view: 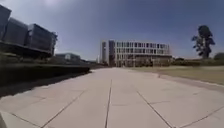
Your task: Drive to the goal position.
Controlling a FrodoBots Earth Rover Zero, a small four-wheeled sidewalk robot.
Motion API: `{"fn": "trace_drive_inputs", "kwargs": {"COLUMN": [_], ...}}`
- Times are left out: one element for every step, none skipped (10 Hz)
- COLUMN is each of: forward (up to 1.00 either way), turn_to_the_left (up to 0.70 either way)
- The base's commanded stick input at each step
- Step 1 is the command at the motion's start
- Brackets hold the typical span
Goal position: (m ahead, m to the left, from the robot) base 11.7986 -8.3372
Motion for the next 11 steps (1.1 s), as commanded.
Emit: {"fn": "trace_drive_inputs", "kwargs": {"forward": [0.7,0.7,0.7,0.7,0.7,0.7,0.7,0.7,0.7,0.7,0.7], "turn_to_the_left": [0.0,0.0,0.0,0.0,0.0,0.0,0.0,0.0,0.0,0.0,0.0]}}
